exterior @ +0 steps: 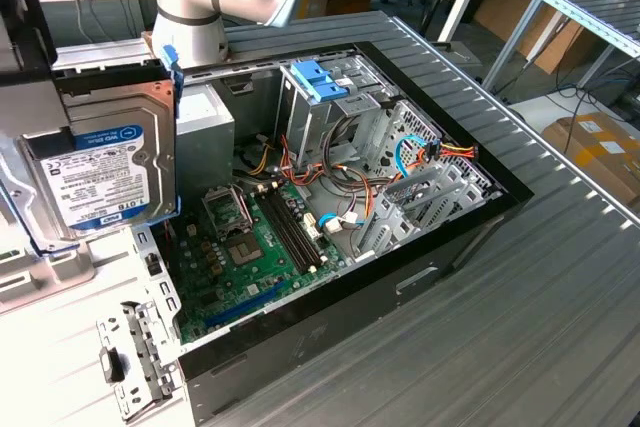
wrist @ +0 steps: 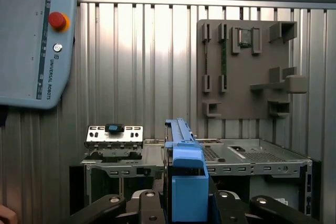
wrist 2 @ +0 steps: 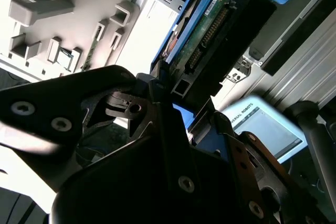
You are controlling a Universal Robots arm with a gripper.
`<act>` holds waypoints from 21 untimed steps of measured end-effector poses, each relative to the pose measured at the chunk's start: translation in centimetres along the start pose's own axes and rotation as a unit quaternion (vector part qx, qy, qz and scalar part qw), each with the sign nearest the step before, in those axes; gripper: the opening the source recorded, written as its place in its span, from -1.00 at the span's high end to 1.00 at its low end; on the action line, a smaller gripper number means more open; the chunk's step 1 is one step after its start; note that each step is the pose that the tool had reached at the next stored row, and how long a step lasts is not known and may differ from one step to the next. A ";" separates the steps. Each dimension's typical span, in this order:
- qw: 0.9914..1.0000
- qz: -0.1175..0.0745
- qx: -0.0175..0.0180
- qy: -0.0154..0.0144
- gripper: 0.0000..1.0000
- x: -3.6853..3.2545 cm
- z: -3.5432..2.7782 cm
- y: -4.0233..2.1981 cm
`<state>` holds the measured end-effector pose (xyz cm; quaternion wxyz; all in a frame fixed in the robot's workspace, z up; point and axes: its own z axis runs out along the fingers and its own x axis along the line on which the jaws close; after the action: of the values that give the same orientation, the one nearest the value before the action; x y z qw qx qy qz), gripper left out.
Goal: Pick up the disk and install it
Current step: 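Pick up the disk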
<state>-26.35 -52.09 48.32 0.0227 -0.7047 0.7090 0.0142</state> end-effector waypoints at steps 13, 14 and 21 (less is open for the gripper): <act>1.000 0.000 0.000 0.000 0.26 -0.01 0.08 -1.79; 1.000 0.000 0.000 0.000 0.26 -0.01 0.09 -1.92; 1.000 0.000 0.000 0.000 0.26 -0.01 0.12 -2.74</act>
<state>-23.61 -52.09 48.23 0.0227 -0.7047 0.7090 0.0142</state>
